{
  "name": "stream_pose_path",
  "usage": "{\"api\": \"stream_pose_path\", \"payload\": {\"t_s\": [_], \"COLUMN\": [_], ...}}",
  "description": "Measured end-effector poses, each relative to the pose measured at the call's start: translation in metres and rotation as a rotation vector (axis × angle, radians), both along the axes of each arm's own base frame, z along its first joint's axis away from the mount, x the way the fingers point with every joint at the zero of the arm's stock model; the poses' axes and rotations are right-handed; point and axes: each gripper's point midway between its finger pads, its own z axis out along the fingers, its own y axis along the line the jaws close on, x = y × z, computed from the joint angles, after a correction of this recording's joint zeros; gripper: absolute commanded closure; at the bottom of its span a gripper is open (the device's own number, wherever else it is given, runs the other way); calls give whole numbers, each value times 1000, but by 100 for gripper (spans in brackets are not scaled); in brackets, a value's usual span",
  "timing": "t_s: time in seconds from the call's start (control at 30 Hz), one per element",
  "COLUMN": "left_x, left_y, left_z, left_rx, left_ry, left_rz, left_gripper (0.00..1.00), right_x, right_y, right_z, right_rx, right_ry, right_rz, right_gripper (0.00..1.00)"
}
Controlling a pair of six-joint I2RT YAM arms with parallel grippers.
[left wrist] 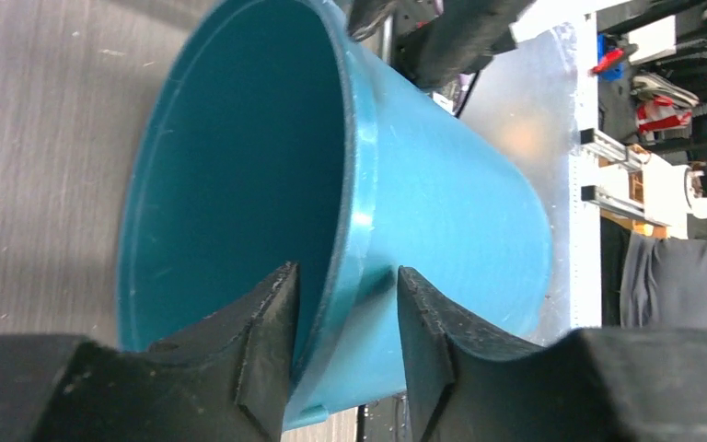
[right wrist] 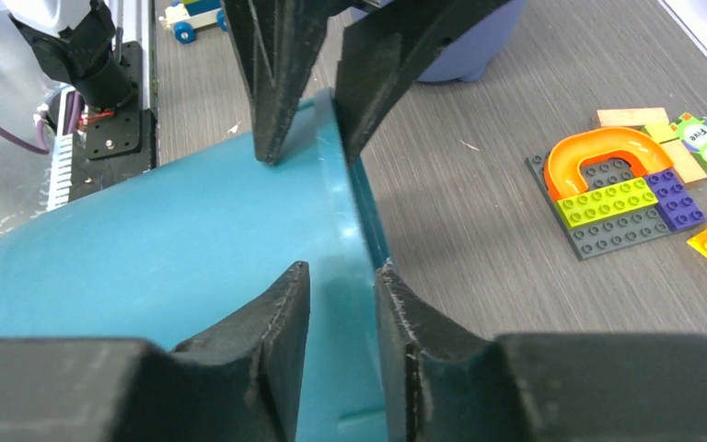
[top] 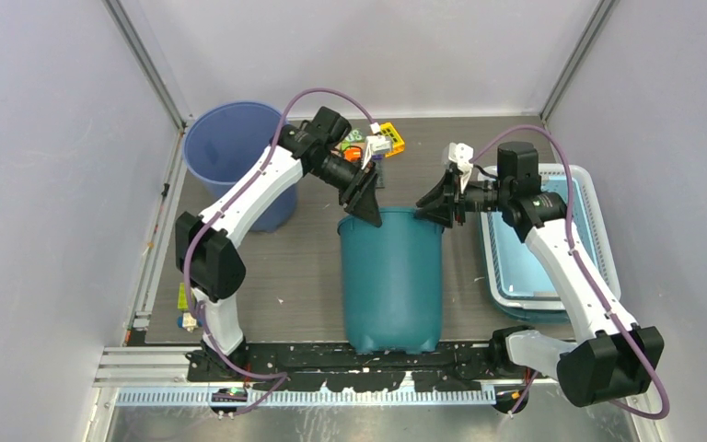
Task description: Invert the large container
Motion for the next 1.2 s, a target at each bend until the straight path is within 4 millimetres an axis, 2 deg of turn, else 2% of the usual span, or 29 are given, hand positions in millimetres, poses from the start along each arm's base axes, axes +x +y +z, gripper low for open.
{"api": "stream_pose_path", "payload": {"t_s": [0.13, 0.3, 0.57, 0.73, 0.87, 0.93, 1.13, 1.2], "left_x": [11, 14, 19, 20, 20, 20, 23, 26], "left_y": [2, 3, 4, 5, 5, 5, 7, 9], "left_z": [-15, -19, -21, -22, -22, -22, -23, -23], "left_rx": [48, 66, 77, 82, 83, 83, 96, 106], "left_ry": [-21, -30, -69, -77, -78, -79, -89, -97], "left_rz": [27, 36, 38, 40, 40, 41, 53, 66], "left_gripper": [50, 48, 42, 42, 41, 41, 38, 35], "right_x": [0, 1, 23, 32, 31, 29, 21, 21], "right_y": [0, 1, 5, 8, 14, 18, 24, 25], "right_z": [1, 0, -18, -23, -25, -27, -33, -30], "right_rx": [7, 15, 13, 23, 36, 41, 54, 61], "right_ry": [21, 62, 195, 239, 260, 273, 314, 302], "right_rz": [-10, -21, -65, -68, -35, -15, 44, 58], "right_gripper": [31, 18, 15, 18, 26, 37, 80, 88]}}
